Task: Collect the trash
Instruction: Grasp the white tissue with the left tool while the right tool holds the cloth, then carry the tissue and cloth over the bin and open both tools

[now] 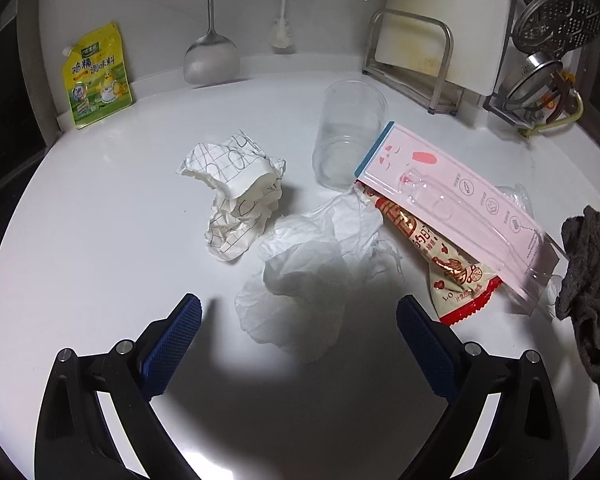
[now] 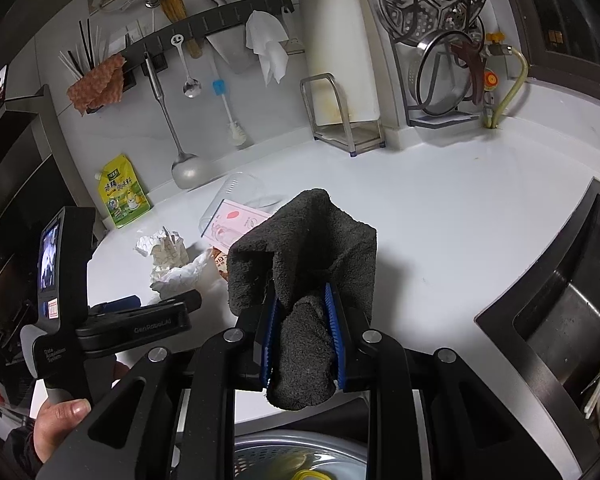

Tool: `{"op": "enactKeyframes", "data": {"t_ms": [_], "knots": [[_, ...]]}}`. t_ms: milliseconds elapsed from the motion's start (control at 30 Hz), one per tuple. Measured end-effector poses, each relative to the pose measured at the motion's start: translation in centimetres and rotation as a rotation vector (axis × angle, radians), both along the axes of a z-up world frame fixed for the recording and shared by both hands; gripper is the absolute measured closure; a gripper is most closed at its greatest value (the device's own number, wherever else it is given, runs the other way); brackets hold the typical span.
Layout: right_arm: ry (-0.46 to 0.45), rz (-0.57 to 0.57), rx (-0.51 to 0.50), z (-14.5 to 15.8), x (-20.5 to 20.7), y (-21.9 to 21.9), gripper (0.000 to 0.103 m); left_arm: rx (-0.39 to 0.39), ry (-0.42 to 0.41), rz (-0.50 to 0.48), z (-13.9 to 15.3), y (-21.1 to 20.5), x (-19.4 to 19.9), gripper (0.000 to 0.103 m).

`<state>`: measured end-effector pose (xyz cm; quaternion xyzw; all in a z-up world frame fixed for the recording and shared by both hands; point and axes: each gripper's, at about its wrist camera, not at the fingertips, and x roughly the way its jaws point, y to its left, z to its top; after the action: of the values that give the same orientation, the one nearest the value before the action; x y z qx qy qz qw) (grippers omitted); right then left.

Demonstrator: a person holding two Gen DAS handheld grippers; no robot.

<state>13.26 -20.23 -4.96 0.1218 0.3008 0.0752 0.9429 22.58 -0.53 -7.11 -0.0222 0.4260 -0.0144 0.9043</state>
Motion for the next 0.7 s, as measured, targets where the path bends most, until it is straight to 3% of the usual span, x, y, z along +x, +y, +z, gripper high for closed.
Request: {"op": "enactKeyframes", "data": {"t_ms": [100, 267, 333, 400, 500, 700], "knots": [[0.001, -0.004, 0.015, -0.2, -0.1, -0.2, 0.081, -0.019, -0.008, 0.019, 0.2, -0.1, 0.1, 0.013], [0.001, -0.010, 0.027, -0.4, -0.5, -0.5, 0.081, -0.012, -0.001, 0.012, -0.3, -0.9, 0.5, 0.045], [0.000, -0.018, 0.030, -0.4, -0.6, -0.8, 0.081, -0.009, -0.009, 0.000, -0.2, -1.1, 0.3, 0.065], [0.003, -0.027, 0.034, -0.6, -0.7, -1.1, 0.081, -0.029, -0.010, -0.014, -0.2, -0.9, 0.0, 0.077], [0.006, -0.033, 0.035, -0.7, -1.1, -1.2, 0.081, -0.036, -0.021, -0.028, 0.0, -0.8, -0.5, 0.085], [0.000, -0.031, 0.022, -0.5, -2.6, -0.8, 0.081, -0.021, -0.060, -0.045, 1.2, -0.3, -3.0, 0.085]]}}
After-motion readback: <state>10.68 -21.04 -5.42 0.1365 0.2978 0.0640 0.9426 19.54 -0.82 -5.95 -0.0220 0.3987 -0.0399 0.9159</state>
